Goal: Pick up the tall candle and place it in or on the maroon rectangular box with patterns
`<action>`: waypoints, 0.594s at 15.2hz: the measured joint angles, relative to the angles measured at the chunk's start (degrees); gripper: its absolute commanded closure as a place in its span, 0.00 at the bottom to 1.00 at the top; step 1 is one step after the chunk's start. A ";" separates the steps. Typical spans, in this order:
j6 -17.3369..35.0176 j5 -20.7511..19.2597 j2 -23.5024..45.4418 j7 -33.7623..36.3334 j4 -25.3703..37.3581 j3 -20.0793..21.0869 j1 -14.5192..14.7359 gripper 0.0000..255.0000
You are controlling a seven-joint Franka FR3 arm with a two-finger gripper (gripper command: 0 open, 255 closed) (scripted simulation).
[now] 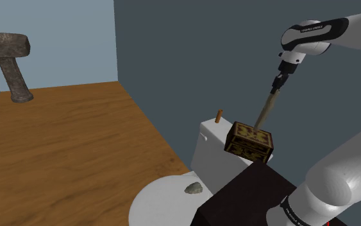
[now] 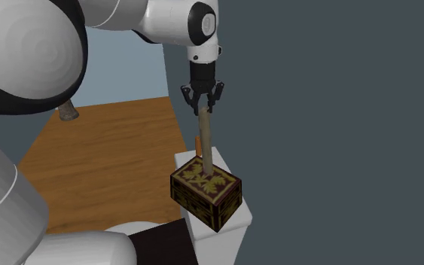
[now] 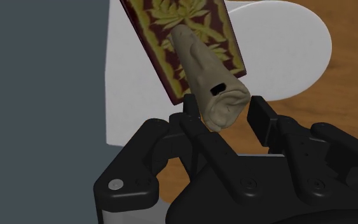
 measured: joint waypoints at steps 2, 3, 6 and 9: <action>1.43 0.08 0.20 -0.15 -1.24 -0.12 -0.07 1.00; 2.19 0.06 0.20 -0.19 -2.00 -0.15 -0.10 1.00; 3.60 0.21 0.55 -0.36 -3.09 -0.26 -0.15 1.00; 3.80 0.23 0.54 -0.31 -3.17 -0.23 -0.13 1.00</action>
